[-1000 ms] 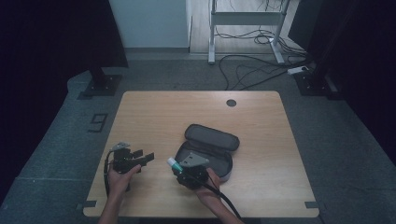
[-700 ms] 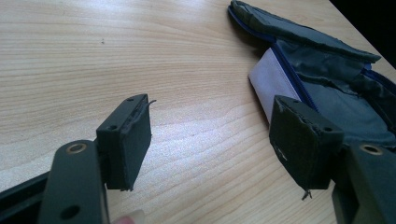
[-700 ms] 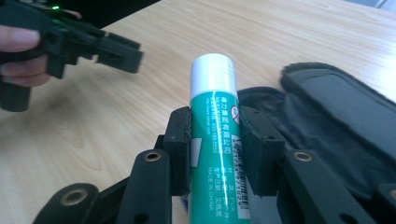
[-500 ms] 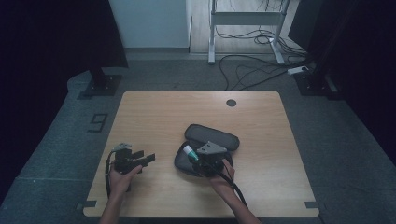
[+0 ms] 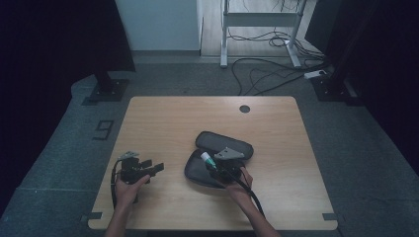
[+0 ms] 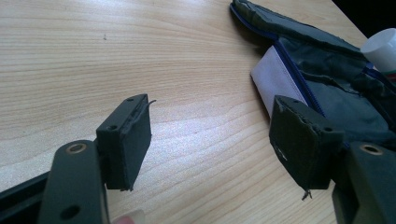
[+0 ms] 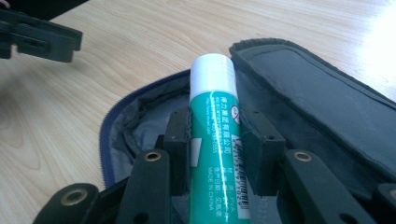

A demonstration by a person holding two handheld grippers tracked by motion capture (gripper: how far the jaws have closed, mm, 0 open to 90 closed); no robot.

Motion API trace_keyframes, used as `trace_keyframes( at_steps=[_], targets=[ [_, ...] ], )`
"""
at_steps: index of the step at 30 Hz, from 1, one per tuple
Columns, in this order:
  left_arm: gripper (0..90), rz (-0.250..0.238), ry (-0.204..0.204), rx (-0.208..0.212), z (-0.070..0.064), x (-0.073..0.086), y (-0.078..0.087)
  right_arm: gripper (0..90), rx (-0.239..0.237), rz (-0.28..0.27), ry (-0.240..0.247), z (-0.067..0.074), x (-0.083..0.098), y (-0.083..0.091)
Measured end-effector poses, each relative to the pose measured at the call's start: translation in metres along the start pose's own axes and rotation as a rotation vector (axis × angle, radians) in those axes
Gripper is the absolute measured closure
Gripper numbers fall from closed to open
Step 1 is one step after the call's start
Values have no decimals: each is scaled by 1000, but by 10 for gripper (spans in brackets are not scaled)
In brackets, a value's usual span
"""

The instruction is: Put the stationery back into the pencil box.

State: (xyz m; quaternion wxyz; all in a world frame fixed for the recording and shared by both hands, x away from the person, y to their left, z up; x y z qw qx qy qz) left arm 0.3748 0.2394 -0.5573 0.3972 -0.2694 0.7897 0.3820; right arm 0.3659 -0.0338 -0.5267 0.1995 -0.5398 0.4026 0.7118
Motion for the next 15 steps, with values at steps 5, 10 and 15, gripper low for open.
trace_keyframes(
  at_steps=[5, 10, 15],
  targets=[
    [298, 1, 1, 2, 0, 0, 0, 649, 19, 26, -5, -8, 9, -3],
    [299, 4, 2, 5, 0, 1, 0, 649, 33, 50, -8, -14, 17, -6],
    [299, 6, 5, 4, 1, 1, 0, 649, 44, 87, 18, -15, 26, -12]
  ],
)
Point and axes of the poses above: each handheld gripper's, and its own axes: y roughly backward along the jaws, x roughly out of its underside, z roughly to its left, the point moved 6 cm from there along -y, roughly forward along the jaws, and after that the axes turned 14 degrees about -z, right-handed, at the moved point
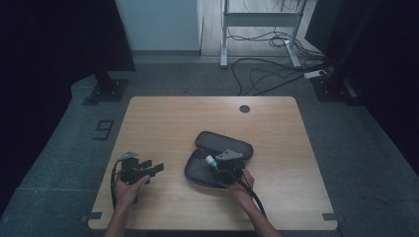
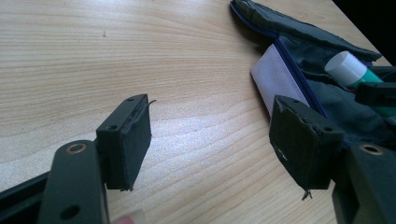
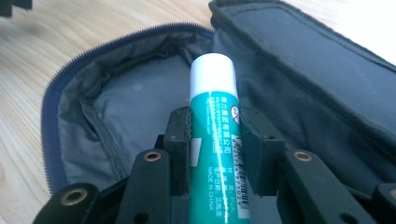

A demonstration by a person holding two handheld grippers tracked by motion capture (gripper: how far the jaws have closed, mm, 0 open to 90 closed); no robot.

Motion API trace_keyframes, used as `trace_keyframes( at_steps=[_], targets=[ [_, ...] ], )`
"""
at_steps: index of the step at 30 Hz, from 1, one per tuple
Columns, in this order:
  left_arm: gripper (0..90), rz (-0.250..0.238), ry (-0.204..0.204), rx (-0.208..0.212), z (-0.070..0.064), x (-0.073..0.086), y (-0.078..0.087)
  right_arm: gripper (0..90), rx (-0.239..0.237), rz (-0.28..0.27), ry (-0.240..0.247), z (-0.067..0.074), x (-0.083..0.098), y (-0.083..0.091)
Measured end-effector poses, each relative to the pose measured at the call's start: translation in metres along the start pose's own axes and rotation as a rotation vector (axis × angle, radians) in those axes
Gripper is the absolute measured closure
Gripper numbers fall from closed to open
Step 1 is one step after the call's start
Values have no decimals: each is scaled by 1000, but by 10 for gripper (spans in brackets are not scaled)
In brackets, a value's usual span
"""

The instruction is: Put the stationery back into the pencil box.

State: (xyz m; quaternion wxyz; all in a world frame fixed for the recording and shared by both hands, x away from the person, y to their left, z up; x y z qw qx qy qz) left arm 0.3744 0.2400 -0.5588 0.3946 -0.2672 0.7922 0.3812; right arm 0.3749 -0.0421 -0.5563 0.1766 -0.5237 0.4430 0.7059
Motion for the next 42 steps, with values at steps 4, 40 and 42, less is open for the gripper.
trace_keyframes(
  at_steps=[4, 40, 42],
  targets=[
    [298, 5, -2, 0, 0, 1, -1, 648, 2, 17, 13, -1, 3, -3],
    [296, 16, -10, -1, -1, 3, -2, 410, -2, -178, -52, -17, -16, 45],
    [296, 15, -7, -2, -1, 4, -2, 399, 3, -186, -51, -21, -15, 51]
  ],
)
Point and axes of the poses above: each handheld gripper's, and its own axes: y roughly backward along the jaws, x roughly out of its underside, z roughly to its left, the point moved 6 cm from there along -y, roughly forward along the jaws, and after that the axes turned 14 degrees about -z, right-handed, at the moved point
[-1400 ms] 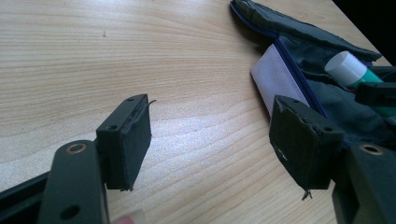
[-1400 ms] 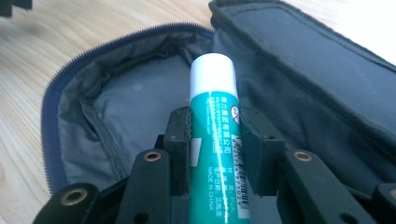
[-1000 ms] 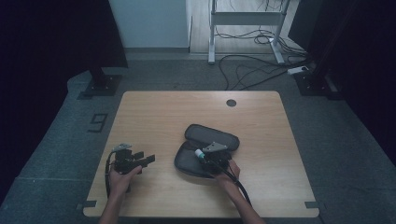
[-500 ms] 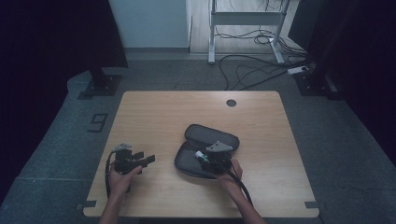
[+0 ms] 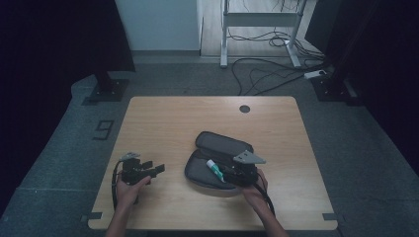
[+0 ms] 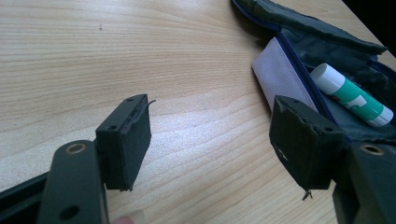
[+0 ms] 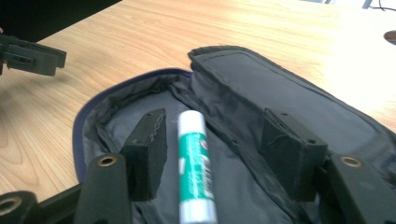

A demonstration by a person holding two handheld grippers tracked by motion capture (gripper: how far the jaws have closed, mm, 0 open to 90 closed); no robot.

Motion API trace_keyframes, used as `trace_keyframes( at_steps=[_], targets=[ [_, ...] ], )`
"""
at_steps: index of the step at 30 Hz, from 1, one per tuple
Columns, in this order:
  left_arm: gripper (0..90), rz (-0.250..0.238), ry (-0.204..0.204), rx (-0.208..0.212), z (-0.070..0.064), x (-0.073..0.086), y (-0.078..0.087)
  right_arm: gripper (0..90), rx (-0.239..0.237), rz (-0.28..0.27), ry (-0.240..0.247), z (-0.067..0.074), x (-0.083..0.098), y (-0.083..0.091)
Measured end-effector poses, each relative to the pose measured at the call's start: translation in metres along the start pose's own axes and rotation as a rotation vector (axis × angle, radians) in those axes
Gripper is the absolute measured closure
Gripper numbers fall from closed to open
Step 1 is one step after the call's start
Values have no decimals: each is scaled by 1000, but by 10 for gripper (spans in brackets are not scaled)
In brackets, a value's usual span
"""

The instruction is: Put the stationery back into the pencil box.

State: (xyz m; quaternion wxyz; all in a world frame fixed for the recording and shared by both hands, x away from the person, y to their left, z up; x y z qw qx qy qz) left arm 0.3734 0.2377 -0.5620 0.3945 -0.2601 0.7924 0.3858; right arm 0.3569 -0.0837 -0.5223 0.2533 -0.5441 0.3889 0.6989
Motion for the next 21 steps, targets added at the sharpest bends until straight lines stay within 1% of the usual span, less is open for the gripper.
trace_keyframes(
  at_steps=[1, 2, 3, 4, 5, 6, 7, 8, 9, 10, 11, 12, 13, 14, 15, 16, 17, 18, 20, 21],
  targets=[
    [296, 2, -1, 0, 0, 0, 0, 395, 3, -2, -1, -2, 1, 3],
    [296, 4, -3, -1, 0, 1, 0, 388, 12, -9, -4, -8, 3, 9],
    [295, 4, -3, -1, 0, 1, 0, 388, 12, -9, -4, -8, 3, 9],
    [296, 5, -5, -1, 0, 1, 0, 383, 24, -22, -12, -15, 5, 15],
    [296, 5, -5, -1, 0, 1, 0, 383, 24, -22, -12, -15, 5, 15],
    [296, 6, -7, -2, 0, 1, 0, 382, 39, -37, -23, -23, 6, 22],
    [296, 6, -7, -2, 0, 1, 0, 382, 39, -37, -23, -23, 6, 22],
    [296, 6, -6, -4, 0, 1, 0, 381, 51, -45, -30, -31, 8, 31],
    [296, 7, -5, -4, 0, 1, 0, 381, 51, -45, -30, -31, 8, 31],
    [296, 7, -6, -5, 0, 1, 0, 379, 71, -49, -28, -41, 10, 39],
    [296, 7, -6, -6, 0, 2, 0, 379, 71, -49, -28, -41, 10, 39],
    [295, 10, -6, -6, 0, 2, -1, 376, 89, -44, -31, -50, 14, 46],
    [295, 10, -6, -6, 0, 2, -1, 376, 89, -44, -31, -50, 14, 46],
    [295, 12, -7, -6, 0, 3, -1, 373, 117, -37, -35, -62, 20, 52],
    [295, 12, -7, -6, 0, 3, -1, 373, 117, -37, -35, -62, 20, 52],
    [295, 14, -8, -6, 0, 3, -1, 371, 130, -27, -37, -68, 24, 55],
    [295, 17, -10, -6, 0, 4, -1, 366, 145, -16, -45, -75, 28, 59],
    [295, 18, -10, -8, 0, 4, -1, 361, 168, -3, -52, -86, 36, 65],
    [295, 17, -8, -9, 1, 4, -1, 357, 191, 10, -56, -95, 42, 69],
    [295, 18, -9, -11, 1, 4, -1, 357, 191, 10, -56, -95, 42, 69]
  ],
)
Point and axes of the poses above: each handheld gripper's, and its own axes: y roughly backward along the jaws, x roughly out of its underside, z roughly to its left, the point moved 6 cm from there along -y, roughly forward along the jaws, and after that the axes turned 14 degrees about -z, right-handed, at the moved point
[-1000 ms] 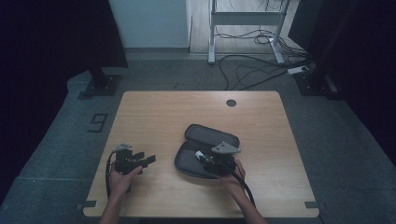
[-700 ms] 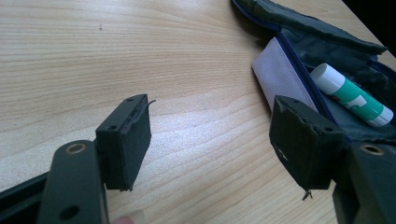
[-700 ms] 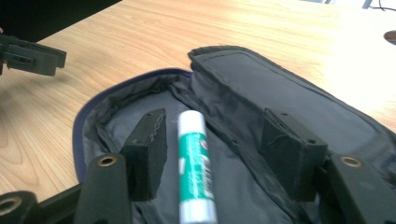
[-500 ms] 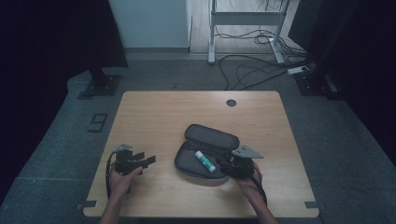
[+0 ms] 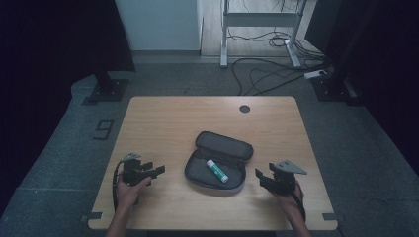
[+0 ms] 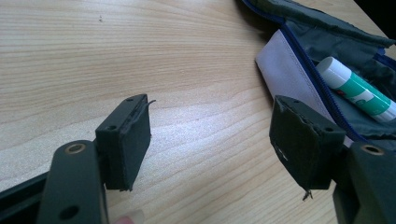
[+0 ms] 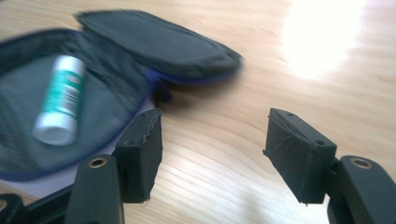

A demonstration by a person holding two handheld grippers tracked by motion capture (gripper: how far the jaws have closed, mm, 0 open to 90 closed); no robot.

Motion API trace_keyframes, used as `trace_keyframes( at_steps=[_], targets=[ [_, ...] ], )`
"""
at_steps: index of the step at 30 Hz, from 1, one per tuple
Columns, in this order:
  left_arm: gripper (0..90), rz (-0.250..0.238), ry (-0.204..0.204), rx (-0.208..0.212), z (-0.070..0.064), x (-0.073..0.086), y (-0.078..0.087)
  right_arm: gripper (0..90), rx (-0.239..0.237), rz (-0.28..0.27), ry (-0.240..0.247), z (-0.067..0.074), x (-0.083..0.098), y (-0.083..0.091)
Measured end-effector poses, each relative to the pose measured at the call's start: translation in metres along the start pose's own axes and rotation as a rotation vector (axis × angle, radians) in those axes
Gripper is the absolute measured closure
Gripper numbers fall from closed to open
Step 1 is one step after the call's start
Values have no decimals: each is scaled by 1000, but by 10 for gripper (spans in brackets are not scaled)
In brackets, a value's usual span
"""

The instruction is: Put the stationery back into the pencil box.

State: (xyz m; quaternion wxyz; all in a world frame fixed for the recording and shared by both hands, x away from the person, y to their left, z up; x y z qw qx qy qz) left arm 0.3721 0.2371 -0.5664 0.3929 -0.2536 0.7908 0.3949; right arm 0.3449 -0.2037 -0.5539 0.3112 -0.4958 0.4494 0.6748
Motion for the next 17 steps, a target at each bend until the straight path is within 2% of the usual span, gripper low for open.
trace_keyframes(
  at_steps=[3, 7, 13, 17],
  targets=[
    [295, 0, -2, 3, -1, 0, 0, 353, 31, 23, -22, -19, 12, 3],
    [295, 0, -1, 5, -1, 0, 0, 351, 50, 35, -38, -27, 18, 3],
    [295, -5, 3, 4, 0, -1, 2, 345, 54, 42, -40, -27, 21, 1],
    [294, 3, 3, -1, 2, 1, 0, 329, 49, 56, -23, -23, 25, -1]
  ],
)
Point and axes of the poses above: each handheld gripper's, and its own axes: y roughly backward along the jaws, x roughly out of its underside, z roughly to its left, the point moved 6 cm from there along -y, roughly forward along the jaws, and after that the axes turned 14 degrees about -z, right-handed, at the moved point
